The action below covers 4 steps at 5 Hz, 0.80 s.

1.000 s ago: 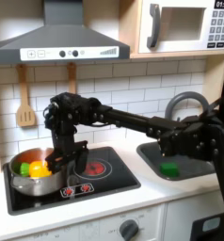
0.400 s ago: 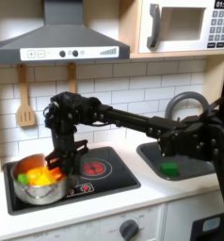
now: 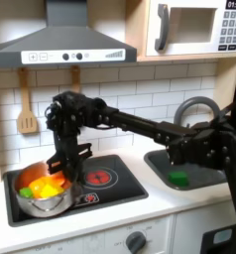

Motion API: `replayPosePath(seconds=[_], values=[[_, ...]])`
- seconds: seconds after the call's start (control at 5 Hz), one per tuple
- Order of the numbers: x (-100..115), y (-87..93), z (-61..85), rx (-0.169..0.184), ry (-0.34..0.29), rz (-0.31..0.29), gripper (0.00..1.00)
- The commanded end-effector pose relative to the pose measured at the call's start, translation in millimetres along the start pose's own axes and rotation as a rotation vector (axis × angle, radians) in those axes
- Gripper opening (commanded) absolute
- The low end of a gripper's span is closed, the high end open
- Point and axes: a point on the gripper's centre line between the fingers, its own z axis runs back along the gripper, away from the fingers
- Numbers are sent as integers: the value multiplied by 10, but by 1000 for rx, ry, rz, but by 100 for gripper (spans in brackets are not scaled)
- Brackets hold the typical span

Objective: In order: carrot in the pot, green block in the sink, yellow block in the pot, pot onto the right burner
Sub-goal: 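Move the pot onto the right burner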

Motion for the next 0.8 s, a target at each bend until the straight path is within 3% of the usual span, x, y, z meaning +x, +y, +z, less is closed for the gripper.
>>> replayPosePath(seconds=[0.0,0.2,0.6], values=[[-34,-327,-86,-3,25,-53,0],[-82,-529,-212,-6,43,-101,0],[-211,-891,-215,-13,38,-182,0]])
